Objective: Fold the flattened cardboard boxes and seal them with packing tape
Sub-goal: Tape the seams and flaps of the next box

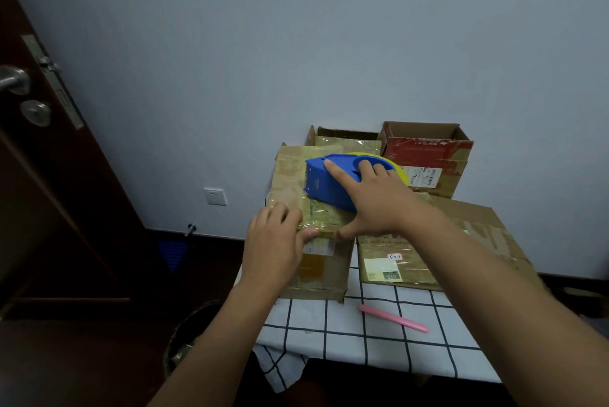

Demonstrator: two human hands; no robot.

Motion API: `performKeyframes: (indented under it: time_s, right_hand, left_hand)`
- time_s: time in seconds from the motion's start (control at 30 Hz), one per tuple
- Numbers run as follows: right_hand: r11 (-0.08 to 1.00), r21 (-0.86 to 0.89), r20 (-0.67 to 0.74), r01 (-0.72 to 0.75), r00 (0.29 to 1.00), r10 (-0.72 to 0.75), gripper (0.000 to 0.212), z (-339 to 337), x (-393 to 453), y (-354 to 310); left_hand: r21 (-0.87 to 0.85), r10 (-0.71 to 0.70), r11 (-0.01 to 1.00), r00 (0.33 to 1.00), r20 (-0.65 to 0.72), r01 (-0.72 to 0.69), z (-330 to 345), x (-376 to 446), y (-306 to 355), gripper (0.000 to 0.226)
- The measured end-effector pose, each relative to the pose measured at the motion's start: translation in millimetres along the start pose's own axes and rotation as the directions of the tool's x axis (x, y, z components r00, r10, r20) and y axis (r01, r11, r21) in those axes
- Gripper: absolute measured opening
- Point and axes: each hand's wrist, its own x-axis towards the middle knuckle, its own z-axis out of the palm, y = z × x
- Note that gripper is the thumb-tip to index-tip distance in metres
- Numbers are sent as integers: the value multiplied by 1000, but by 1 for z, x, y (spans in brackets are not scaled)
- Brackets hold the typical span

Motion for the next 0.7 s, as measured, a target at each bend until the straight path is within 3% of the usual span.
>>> performKeyframes:
  time_s: [0.4, 0.53, 0.63, 0.7]
  right_hand:
    - [995, -72, 19, 75, 997, -73, 127, -5, -2, -1]
    - [997, -20, 51, 73, 996, -72, 130, -7, -4, 4]
    - [996, -52, 40, 66, 997, -64, 128, -5, -2, 1]
    - [995, -70, 38, 72, 997, -69, 128, -5, 0, -2]
  left_hand:
    - [-98, -45, 994, 999, -6, 44, -4, -3, 1, 31]
    - [-149, -38, 988, 999, 32, 42, -5, -7, -4, 31]
    - [-329, -83, 938, 991, 101, 112, -8, -11, -13, 33]
    - [-534, -217, 811, 971, 104, 238, -14, -13, -18, 30]
